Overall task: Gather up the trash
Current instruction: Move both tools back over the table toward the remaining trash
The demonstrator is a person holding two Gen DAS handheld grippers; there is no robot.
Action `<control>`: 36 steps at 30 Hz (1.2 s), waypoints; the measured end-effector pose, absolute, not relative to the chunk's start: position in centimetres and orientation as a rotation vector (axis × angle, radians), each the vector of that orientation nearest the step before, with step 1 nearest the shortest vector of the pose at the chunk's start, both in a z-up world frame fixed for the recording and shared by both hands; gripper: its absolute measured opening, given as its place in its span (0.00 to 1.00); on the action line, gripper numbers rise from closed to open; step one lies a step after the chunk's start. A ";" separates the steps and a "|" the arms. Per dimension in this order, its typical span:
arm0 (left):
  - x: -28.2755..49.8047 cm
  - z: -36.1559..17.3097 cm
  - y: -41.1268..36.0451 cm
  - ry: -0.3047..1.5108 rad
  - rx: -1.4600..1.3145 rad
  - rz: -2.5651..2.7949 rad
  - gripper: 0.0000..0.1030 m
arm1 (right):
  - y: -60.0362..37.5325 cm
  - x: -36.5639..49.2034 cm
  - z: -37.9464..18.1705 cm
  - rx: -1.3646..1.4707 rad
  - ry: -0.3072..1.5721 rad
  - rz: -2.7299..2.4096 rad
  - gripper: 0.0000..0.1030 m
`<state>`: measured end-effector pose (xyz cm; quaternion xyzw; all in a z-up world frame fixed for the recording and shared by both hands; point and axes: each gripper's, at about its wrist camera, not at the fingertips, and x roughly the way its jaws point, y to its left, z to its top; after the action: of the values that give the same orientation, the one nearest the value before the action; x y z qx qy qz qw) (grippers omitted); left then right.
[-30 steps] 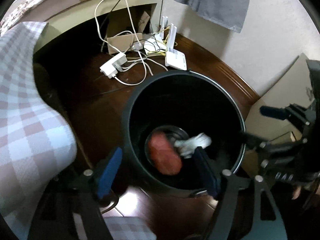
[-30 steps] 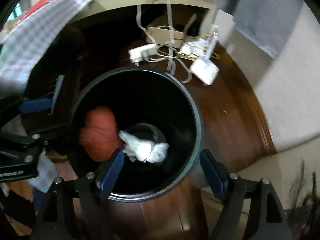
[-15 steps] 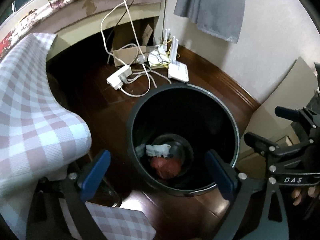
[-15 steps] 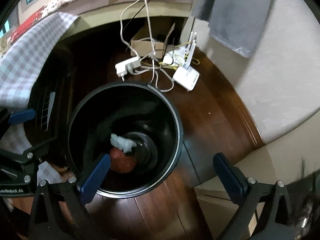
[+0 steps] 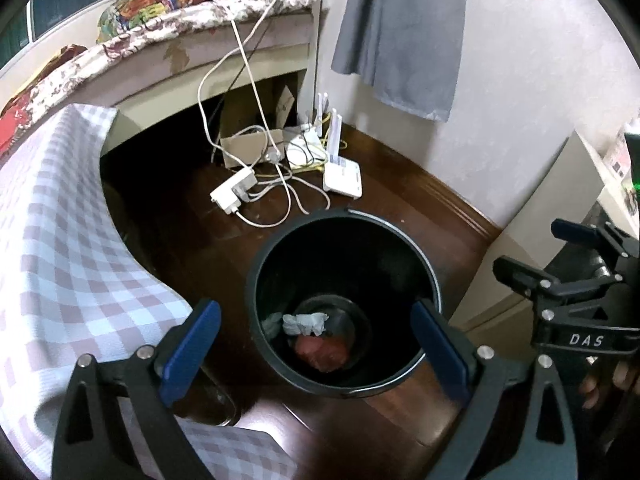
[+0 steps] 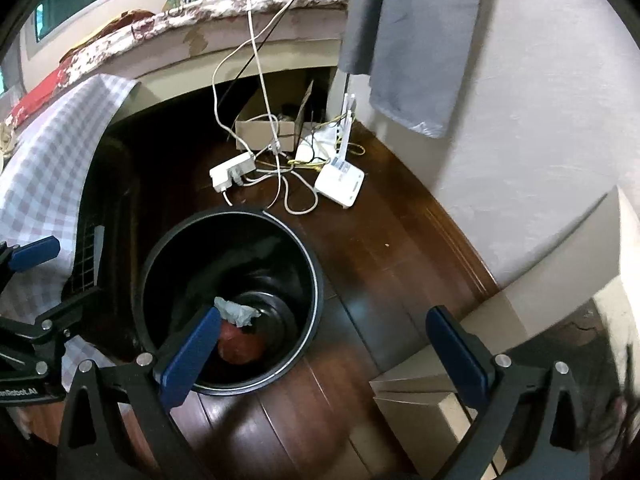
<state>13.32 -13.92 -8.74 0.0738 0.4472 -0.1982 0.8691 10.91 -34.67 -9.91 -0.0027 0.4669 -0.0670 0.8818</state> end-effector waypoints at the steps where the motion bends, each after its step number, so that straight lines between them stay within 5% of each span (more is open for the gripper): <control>1: 13.2 -8.4 -13.8 0.929 0.149 -0.412 0.94 | -34.7 10.8 -9.7 -0.006 0.969 -0.138 1.00; 17: 10.6 -1.3 -7.9 0.779 0.110 -0.283 0.94 | -28.8 10.6 -3.0 -0.056 0.808 -0.026 1.00; 36: 6.5 1.4 11.4 0.652 -0.049 0.109 0.94 | -10.5 12.5 -0.2 -0.188 0.727 0.311 1.00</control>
<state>6.55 11.37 1.36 -0.0243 0.3199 0.0533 0.9456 12.53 -10.53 -0.19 -0.0914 0.3536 0.1513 0.9185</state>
